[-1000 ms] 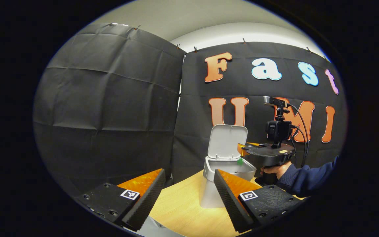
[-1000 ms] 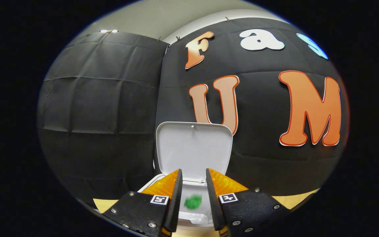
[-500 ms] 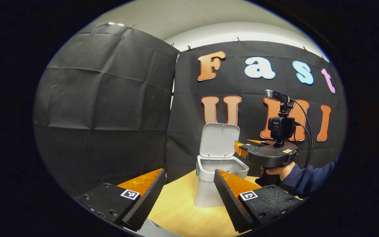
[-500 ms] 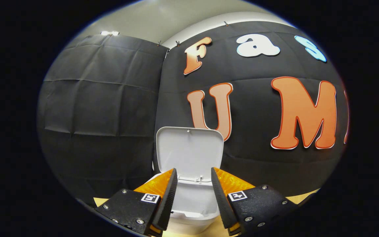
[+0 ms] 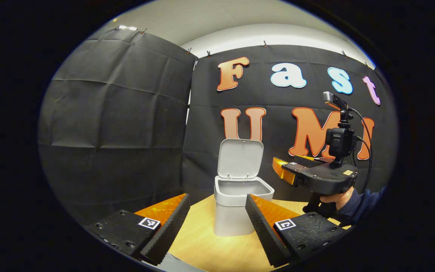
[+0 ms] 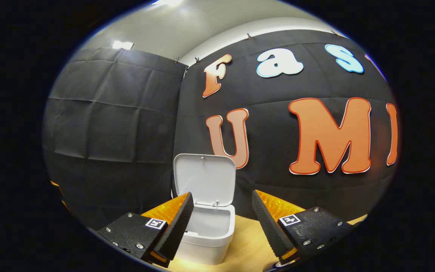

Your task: Press the lid of the desktop garbage bin to open it, pick up the crumpled paper on the desktop and throw it into the bin, then pick up the pop can on the desktop and drop it into the bin, and finally close the garbage bin lid.

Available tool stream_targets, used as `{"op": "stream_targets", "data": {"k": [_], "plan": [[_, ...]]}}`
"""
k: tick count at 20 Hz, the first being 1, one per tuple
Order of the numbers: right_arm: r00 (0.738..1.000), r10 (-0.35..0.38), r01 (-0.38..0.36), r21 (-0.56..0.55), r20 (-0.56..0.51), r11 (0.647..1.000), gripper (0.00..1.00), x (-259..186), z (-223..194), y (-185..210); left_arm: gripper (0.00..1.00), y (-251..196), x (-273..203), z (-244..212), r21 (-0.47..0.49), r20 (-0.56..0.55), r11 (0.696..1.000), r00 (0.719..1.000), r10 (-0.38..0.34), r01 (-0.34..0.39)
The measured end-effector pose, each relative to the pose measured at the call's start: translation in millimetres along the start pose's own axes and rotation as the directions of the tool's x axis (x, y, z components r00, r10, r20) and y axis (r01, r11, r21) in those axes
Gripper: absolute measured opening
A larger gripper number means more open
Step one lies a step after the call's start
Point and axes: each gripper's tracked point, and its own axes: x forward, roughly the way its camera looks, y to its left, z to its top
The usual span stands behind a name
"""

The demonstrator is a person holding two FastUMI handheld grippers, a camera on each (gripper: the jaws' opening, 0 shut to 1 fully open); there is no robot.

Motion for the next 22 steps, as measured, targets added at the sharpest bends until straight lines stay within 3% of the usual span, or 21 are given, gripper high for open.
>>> {"op": "stream_targets", "data": {"k": [9,16,22], "plan": [[0.992,-0.124,0.124,-0.008,0.001,0.992,0.93,-73.4,1.6,-78.2,0.94,-86.1,26.8,-5.6,0.028,-0.008,0.982,0.983,-0.186,0.186],[0.963,-0.268,0.269,-0.051,0.014,0.962,0.94,-129.1,3.9,-134.2,0.94,-167.4,38.7,-4.3,0.069,-0.004,0.927,0.929,-0.369,0.368],[0.927,-0.374,0.372,-0.07,-0.017,0.926,0.93,-175.6,-8.4,-166.0,0.94,-213.8,46.9,-14.0,0.06,-0.022,0.88,0.882,-0.47,0.47]]}}
